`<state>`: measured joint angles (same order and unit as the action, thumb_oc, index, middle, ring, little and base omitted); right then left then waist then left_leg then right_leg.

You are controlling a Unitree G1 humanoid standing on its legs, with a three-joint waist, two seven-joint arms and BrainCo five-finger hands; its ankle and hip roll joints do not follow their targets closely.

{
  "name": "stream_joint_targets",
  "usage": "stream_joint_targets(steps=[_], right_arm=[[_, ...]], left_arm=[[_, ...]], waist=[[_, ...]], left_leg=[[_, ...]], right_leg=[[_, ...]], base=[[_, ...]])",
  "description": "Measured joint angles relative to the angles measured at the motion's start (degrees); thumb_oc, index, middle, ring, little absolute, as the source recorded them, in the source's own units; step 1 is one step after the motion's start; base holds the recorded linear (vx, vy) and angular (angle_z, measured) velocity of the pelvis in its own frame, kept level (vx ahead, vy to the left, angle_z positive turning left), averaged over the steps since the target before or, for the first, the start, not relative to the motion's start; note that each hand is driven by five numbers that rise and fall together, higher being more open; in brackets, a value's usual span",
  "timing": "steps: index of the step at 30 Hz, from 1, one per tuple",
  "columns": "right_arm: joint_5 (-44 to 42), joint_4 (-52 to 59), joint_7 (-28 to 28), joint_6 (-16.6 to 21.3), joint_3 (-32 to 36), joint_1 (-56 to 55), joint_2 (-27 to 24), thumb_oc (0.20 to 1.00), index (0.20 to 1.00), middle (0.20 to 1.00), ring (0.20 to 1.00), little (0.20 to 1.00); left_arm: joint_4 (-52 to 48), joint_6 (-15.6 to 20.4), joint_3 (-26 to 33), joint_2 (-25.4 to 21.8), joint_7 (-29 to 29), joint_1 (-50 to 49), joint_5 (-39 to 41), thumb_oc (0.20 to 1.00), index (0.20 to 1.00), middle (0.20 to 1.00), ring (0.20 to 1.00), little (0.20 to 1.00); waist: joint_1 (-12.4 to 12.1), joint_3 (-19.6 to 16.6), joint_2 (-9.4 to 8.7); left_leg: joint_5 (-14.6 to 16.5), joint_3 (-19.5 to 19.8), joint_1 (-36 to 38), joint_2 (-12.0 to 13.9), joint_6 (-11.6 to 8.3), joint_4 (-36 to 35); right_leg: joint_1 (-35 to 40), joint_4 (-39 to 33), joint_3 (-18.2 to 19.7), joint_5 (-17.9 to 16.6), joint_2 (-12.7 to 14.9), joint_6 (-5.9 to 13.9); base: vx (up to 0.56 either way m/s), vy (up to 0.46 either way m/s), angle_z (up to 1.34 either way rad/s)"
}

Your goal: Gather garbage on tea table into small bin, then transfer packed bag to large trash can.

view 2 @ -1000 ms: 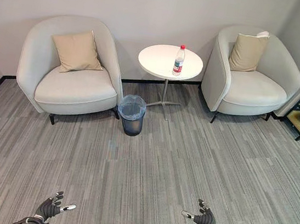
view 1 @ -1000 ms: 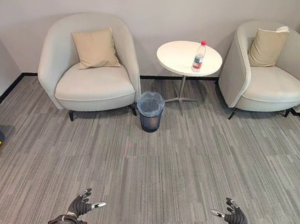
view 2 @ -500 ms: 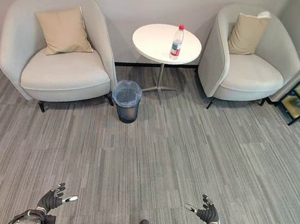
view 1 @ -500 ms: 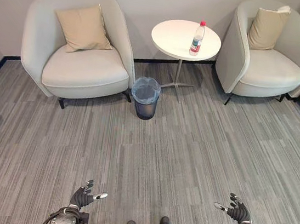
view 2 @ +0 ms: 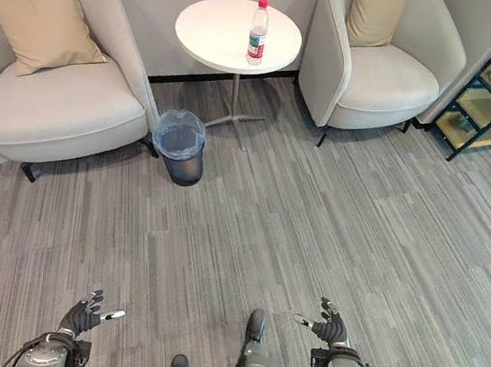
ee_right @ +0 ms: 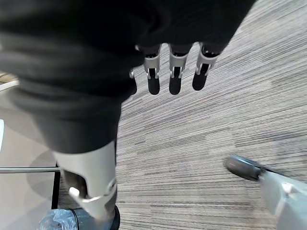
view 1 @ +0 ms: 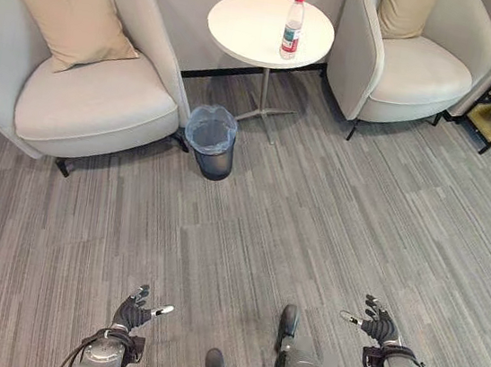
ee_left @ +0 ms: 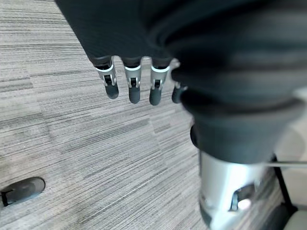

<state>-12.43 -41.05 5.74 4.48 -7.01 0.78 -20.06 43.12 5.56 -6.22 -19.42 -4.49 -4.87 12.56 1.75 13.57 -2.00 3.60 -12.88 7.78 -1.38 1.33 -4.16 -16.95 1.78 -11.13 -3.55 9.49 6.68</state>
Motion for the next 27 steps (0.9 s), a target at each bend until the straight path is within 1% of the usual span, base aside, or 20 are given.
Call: stream_joint_targets(steps=[1, 2, 4, 5, 7, 8, 10, 11, 12, 14, 15, 16, 18, 19, 20, 22, 23, 25, 26, 27], right_arm=[[0.0, 0.0, 0.0, 0.1, 0.1, -0.8, 0.0, 1.0, 1.0, 1.0, 1.0, 1.0], [0.0, 0.1, 0.0, 0.0, 0.5, -1.9, -0.2, 1.0, 1.0, 1.0, 1.0, 1.0], [0.0, -0.1, 0.0, 0.0, 0.5, -3.0, -0.6, 1.0, 1.0, 1.0, 1.0, 1.0], [0.0, 0.0, -0.1, 0.1, 0.5, -2.5, -0.6, 1.0, 1.0, 1.0, 1.0, 1.0], [0.0, 0.7, -0.1, 0.3, 1.0, -1.7, -0.9, 1.0, 1.0, 1.0, 1.0, 1.0], [0.0, 1.6, -0.1, 0.8, 0.9, -1.2, -1.8, 1.0, 1.0, 1.0, 1.0, 1.0], [-0.1, 1.2, 0.0, 1.3, 1.3, -0.7, -2.5, 1.0, 1.0, 1.0, 1.0, 1.0], [-0.1, 0.0, 0.2, 1.2, 1.1, 0.0, -2.4, 1.0, 1.0, 1.0, 1.0, 1.0], [-0.1, -1.5, 0.4, 1.1, 1.0, 0.1, -2.2, 1.0, 1.0, 1.0, 1.0, 1.0], [-0.1, -1.5, 0.4, 0.5, 0.5, 0.4, -1.3, 1.0, 1.0, 1.0, 1.0, 1.0], [-0.2, -1.4, 0.5, 0.5, 0.5, 0.3, -1.2, 1.0, 1.0, 1.0, 1.0, 1.0], [-0.3, -1.3, 0.4, 0.4, 0.5, -0.1, -1.2, 1.0, 1.0, 1.0, 1.0, 1.0], [-1.2, -1.4, 0.5, 0.4, 0.3, 0.5, -1.1, 1.0, 1.0, 1.0, 1.0, 1.0], [-1.2, -1.8, 0.6, 0.4, -0.2, 0.5, -1.0, 1.0, 1.0, 1.0, 1.0, 1.0], [-1.2, -2.2, 0.9, 0.2, -0.5, 0.4, -1.2, 1.0, 1.0, 1.0, 1.0, 1.0], [-1.2, -3.5, 1.1, 0.1, -1.1, 0.7, -0.8, 1.0, 1.0, 1.0, 1.0, 1.0], [-1.2, -3.5, 1.1, 0.1, -1.3, 0.6, -0.5, 1.0, 1.0, 1.0, 1.0, 1.0], [-1.2, -3.7, 1.2, 0.0, -1.3, 0.6, -0.1, 1.0, 1.0, 1.0, 1.0, 1.0], [-1.1, -3.6, 1.1, 0.0, -1.2, 0.6, 0.1, 1.0, 1.0, 1.0, 1.0, 1.0], [-1.1, -3.8, 1.1, 0.0, -1.3, 0.2, 0.2, 1.0, 1.0, 1.0, 1.0, 1.0]], left_arm=[[0.1, 0.0, 0.0, 0.3, 0.0, -0.1, 0.0, 1.0, 1.0, 1.0, 1.0, 1.0], [0.0, 0.0, -0.3, 1.0, 0.0, -0.6, 0.0, 1.0, 1.0, 1.0, 1.0, 1.0], [-0.7, 0.2, -0.4, 1.8, 0.0, -1.3, 0.0, 1.0, 1.0, 1.0, 1.0, 1.0], [-0.5, 0.2, -0.4, 1.8, 0.0, -1.3, 0.0, 1.0, 1.0, 1.0, 1.0, 1.0], [-0.3, 0.2, -0.6, 1.9, 0.1, -1.2, 0.0, 1.0, 1.0, 1.0, 1.0, 1.0], [-0.2, 0.2, -0.6, 2.3, 0.2, -1.2, 0.0, 1.0, 1.0, 1.0, 1.0, 1.0], [0.0, 0.0, -1.0, 3.0, 0.2, -0.3, 0.0, 1.0, 1.0, 1.0, 1.0, 1.0], [0.1, 0.0, -1.4, 3.1, 0.5, 0.7, 0.0, 1.0, 1.0, 1.0, 1.0, 1.0], [0.1, 0.0, -2.4, 3.0, 0.6, 2.2, 0.0, 1.0, 1.0, 1.0, 1.0, 1.0], [-0.3, 0.1, -2.8, 2.9, 0.9, 2.3, 0.0, 1.0, 1.0, 1.0, 1.0, 1.0], [-0.2, -0.1, -2.8, 3.0, 0.9, 2.5, 0.0, 1.0, 1.0, 1.0, 1.0, 1.0], [-0.2, -0.1, -2.8, 3.1, 1.0, 2.9, 0.0, 1.0, 1.0, 1.0, 1.0, 1.0], [0.0, -0.2, -2.8, 2.7, 1.1, 2.6, 0.0, 1.0, 1.0, 1.0, 1.0, 1.0], [0.1, -0.3, -2.8, 2.8, 1.2, 2.2, -0.1, 1.0, 1.0, 1.0, 1.0, 1.0], [0.2, -0.3, -2.8, 2.8, 1.2, 2.1, -0.1, 1.0, 1.0, 1.0, 1.0, 1.0], [0.4, -0.3, -2.5, 2.7, 1.1, 1.5, -0.1, 1.0, 1.0, 1.0, 1.0, 1.0], [0.5, -0.4, -2.5, 2.6, 1.0, 0.8, -0.1, 1.0, 1.0, 1.0, 1.0, 1.0], [0.8, -0.4, -2.4, 2.6, 0.8, 0.4, -0.1, 1.0, 1.0, 1.0, 1.0, 1.0], [0.7, -0.4, -2.2, 2.6, 0.8, -0.6, -0.1, 1.0, 1.0, 1.0, 1.0, 1.0], [0.9, -0.6, -2.1, 2.6, 0.9, -2.0, -0.1, 1.0, 1.0, 1.0, 1.0, 1.0]], waist=[[0.2, -0.1, -0.05], [0.9, -0.8, 1.21], [0.9, -1.9, 3.57], [0.6, -1.9, 3.56], [0.5, -2.4, 2.75], [0.4, -2.5, 2.75], [0.7, -2.4, 2.82], [0.5, -2.3, 2.72], [0.4, -1.9, 1.88], [-1.1, -1.1, 0.45], [-0.4, -0.8, 0.28], [-0.5, -0.7, -0.51], [-1.3, 0.1, -0.09], [-1.3, 0.1, 0.6], [-1.4, 0.0, 0.95], [-2.7, 0.1, 1.48], [-3.5, 0.1, 1.43], [-3.7, 0.1, 1.32], [-3.8, -0.2, 0.89], [-3.7, -1.6, 0.32]], left_leg=[[1.1, 1.5, 1.4, 0.4, -1.15, -0.2], [2.1, 3.3, 2.3, 2.1, -2.43, -0.2], [1.9, 5.6, 3.3, 5.9, -3.72, 1.6], [1.9, 7.1, 2.6, 7.2, -3.76, 4.8], [2.4, 8.7, -2.0, 8.1, -4.56, 15.8], [2.6, 9.5, -4.6, 8.2, -5.81, 21.6], [1.3, 11.0, -11.6, 9.1, -8.18, 35.3], [1.5, 11.7, -14.9, 8.4, -8.36, 39.8], [2.2, 11.1, -18.0, 7.7, -7.41, 42.6], [3.2, 10.8, -21.0, 5.0, -6.96, 34.2], [3.2, 10.2, -22.8, 4.3, -6.98, 30.7], [2.0, 9.3, -23.7, 2.9, -6.27, 22.9], [-2.1, 8.8, -25.4, 2.6, -5.83, 15.4], [-3.8, 8.9, -25.8, 2.2, -6.64, 11.5], [-5.1, 9.1, -25.2, 2.2, -6.89, 6.8], [-7.6, 8.1, -26.0, 2.2, -6.23, 3.5], [-8.1, 7.1, -25.8, 1.7, -5.87, 3.1], [-9.7, 7.2, -25.9, 1.3, -4.36, 4.5], [-10.6, 7.3, -23.5, 1.3, -2.46, 3.9], [-13.0, 4.6, -20.7, 0.7, 1.73, 5.1]], right_leg=[[1.0, 1.1, 0.6, -1.8, -0.1, -0.91], [1.4, 2.9, 0.6, -2.9, -1.5, -1.48], [3.4, 3.4, -0.1, -2.7, -5.4, -2.21], [4.9, 2.6, -0.1, -2.3, -6.6, -3.29], [7.4, 0.7, -0.5, -3.2, -7.4, -5.65], [8.1, 0.4, -0.5, -3.6, -8.0, -9.07], [9.3, 0.0, -1.0, -2.2, -8.6, -11.15], [10.5, -0.7, -0.8, 0.1, -8.9, -12.5], [11.9, -1.7, -0.9, 0.0, -9.1, -12.53], [14.6, -3.4, -0.8, 0.1, -9.4, -12.5], [15.8, -4.5, -1.6, 1.2, -9.6, -13.7], [16.5, -5.7, -2.1, 0.5, -9.5, -12.65], [19.4, -6.6, -1.5, 1.5, -11.0, -12.01], [20.1, -6.9, -1.4, 3.0, -11.7, -10.39], [20.8, -6.5, -1.6, 3.4, -12.3, -10.3], [23.1, -6.5, 0.1, 5.0, -13.5, -9.93], [24.7, -6.5, 0.9, 5.3, -13.5, -11.01], [27.4, -6.5, 2.8, 7.9, -13.2, -10.21], [30.5, -6.5, 5.1, 10.1, -12.1, -8.38], [32.7, -4.0, 7.2, 12.8, -10.0, -5.46]], base=[[0.3, -0.208, 0.53], [0.28, -0.237, 0.65], [0.24, -0.245, 0.47], [0.13, -0.164, 0.12], [0.14, -0.21, 0.0], [0.21, -0.308, 0.01], [0.19, -0.212, 0.12], [0.13, -0.091, 0.28], [0.23, -0.107, 0.13], [0.23, -0.082, -0.09], [0.18, -0.029, 0.13], [0.28, -0.026, 0.06], [0.28, -0.018, -0.13], [0.33, 0.044, 0.07], [0.33, 0.046, -0.05], [0.32, 0.079, -0.38], [0.41, 0.127, -0.46], [0.49, 0.196, -0.53], [0.57, 0.273, -1.01], [0.51, 0.268, -1.03]])
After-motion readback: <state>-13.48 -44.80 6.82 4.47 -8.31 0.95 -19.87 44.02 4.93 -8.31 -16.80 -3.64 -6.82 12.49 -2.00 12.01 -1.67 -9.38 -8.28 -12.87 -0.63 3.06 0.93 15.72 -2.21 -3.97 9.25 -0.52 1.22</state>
